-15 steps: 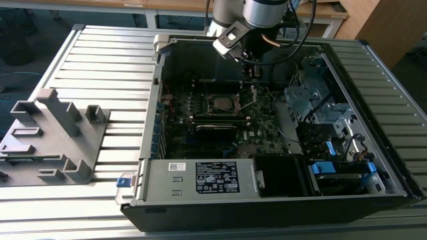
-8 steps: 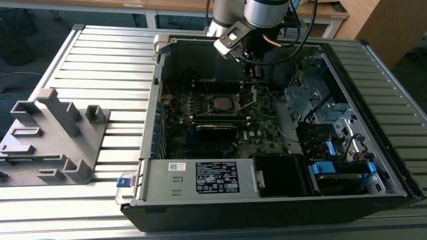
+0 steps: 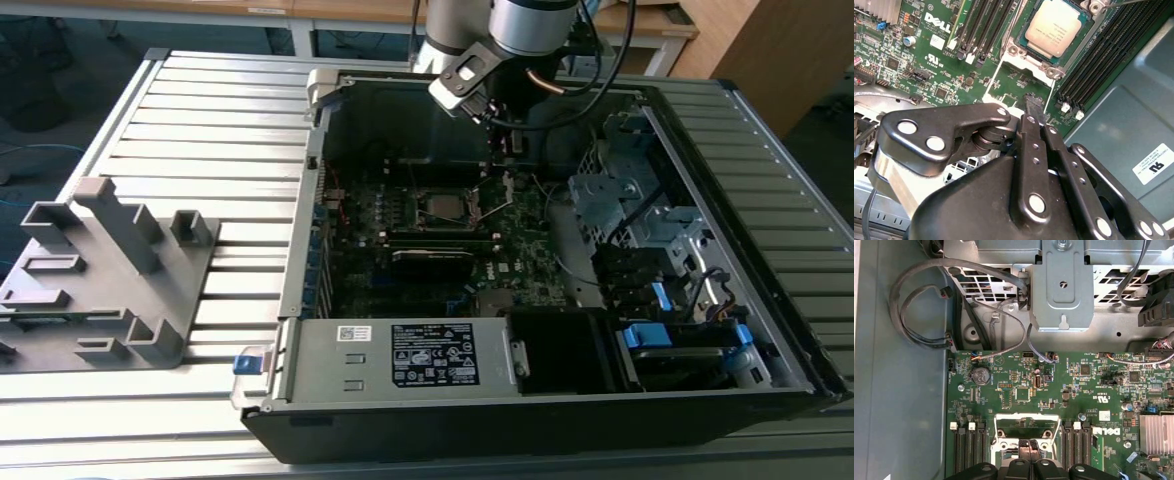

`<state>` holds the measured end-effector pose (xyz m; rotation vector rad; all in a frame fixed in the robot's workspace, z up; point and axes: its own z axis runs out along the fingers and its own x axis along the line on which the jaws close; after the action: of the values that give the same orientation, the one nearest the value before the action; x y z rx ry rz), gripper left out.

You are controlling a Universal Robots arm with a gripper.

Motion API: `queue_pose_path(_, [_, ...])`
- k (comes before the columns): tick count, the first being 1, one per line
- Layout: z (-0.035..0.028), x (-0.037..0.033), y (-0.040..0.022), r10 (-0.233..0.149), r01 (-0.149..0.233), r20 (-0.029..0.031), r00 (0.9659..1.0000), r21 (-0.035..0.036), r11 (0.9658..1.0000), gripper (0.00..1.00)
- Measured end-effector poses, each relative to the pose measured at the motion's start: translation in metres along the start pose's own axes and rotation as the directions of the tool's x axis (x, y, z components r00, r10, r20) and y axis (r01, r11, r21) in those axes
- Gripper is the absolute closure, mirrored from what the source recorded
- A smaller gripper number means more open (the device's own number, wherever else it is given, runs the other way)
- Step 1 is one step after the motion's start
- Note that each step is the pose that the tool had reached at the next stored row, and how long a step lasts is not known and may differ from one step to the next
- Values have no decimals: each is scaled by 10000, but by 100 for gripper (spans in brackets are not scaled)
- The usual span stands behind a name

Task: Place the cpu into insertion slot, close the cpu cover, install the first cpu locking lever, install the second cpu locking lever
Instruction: 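Close the cpu cover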

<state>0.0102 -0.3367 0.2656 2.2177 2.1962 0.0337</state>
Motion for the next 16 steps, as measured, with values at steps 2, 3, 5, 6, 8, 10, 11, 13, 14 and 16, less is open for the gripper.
queue_pose_path(2, [0, 0, 2, -1, 1, 1, 10000, 1, 10000, 89])
queue_pose_path(3, [0, 0, 5, -2, 2, 1, 10000, 1, 10000, 89])
queue_pose_path(5, [1, 0, 13, 0, 0, 1, 10000, 0, 10000, 89])
queue_pose_path(6, [1, 0, 19, 0, 0, 1, 10000, 0, 10000, 89])
queue_pose_path(8, [3, 0, 38, 0, 0, 0, 10000, 0, 10000, 89])
queue_pose_path(10, [5, 0, 61, -1, 1, 0, 10000, 0, 10000, 89])
queue_pose_path(11, [6, 1, 78, 0, 0, -1, 10000, 0, 10000, 89])
queue_pose_path(13, [8, 1, 108, 1, -1, -1, 10000, 0, 10000, 89])
queue_pose_path(14, [9, 1, 123, 1, -1, -1, 10000, 0, 10000, 89])
queue_pose_path(16, [10, 2, 151, 0, 0, 0, 10000, 0, 10000, 89])
